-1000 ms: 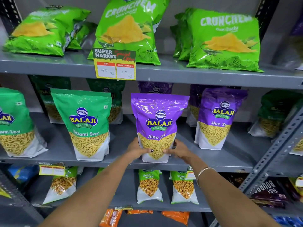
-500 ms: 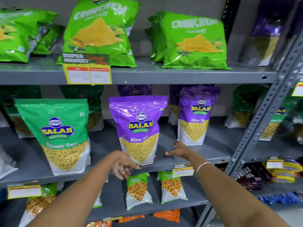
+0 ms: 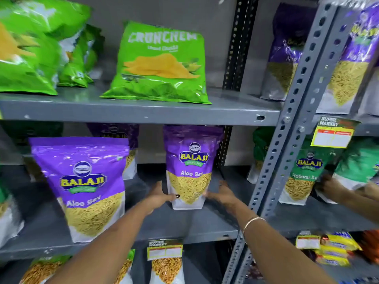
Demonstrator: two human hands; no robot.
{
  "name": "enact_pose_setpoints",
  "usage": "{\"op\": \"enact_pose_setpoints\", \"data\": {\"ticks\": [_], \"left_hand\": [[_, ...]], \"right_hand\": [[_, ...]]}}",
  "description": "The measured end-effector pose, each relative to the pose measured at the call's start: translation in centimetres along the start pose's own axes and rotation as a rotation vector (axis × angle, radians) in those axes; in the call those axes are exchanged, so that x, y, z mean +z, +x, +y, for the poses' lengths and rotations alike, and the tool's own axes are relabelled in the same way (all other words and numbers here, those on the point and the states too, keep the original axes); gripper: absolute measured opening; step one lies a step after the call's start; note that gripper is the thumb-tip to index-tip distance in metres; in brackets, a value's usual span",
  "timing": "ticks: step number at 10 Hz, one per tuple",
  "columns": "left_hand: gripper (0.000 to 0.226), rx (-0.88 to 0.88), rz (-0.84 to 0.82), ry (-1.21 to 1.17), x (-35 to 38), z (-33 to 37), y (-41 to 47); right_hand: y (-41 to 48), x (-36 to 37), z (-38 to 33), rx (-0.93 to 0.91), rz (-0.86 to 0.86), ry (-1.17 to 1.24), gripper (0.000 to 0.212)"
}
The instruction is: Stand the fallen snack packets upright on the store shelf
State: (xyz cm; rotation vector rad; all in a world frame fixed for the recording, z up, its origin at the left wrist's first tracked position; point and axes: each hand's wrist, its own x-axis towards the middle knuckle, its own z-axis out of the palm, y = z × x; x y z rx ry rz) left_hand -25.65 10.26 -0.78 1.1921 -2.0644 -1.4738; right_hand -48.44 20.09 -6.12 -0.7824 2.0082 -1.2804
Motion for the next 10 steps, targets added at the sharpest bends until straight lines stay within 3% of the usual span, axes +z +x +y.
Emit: {"op": "enact_pose_setpoints", "data": {"ticks": [1, 2, 3, 5, 7, 9, 10], "left_hand": [[0.054, -0.016, 0.094, -0.204, 1.9, 0.4, 2.1], [0.044, -0.031, 0.152, -0.230, 2.5, 0.1, 2.0], [0.042, -0.056, 0.209, -0.177, 2.7, -0.4, 0.4], [0.051, -0.078, 0.192, -0.063, 3.4, -2.1, -1.9], [0.042, -0.086, 0.210, 0.042, 4.1, 0.3, -5.6], [0.050, -0.096, 0.203, 0.084, 4.3, 0.2, -5.8], [0.061, -0.087, 0.188, 0.107, 4.5, 0.4, -5.9]], "right_hand": [[-2.6, 0.4, -4.1, -0.013, -0.133, 0.110, 0.078], [-2.9, 0.9, -4.4, -0.074, -0.227, 0.155, 0.049], [-4.3, 1.2, -4.1, -0.102, -0.201, 0.203, 0.067], [-7.5, 0.1, -3.3, -0.108, -0.255, 0.116, 0.066], [-9.9, -0.6, -3.4, -0.112, -0.220, 0.065, 0.069], [-10.4, -1.2, -3.2, -0.141, -0.274, 0.043, 0.054], [-10.3, -0.7, -3.1, -0.189, -0.279, 0.057, 0.066]]}}
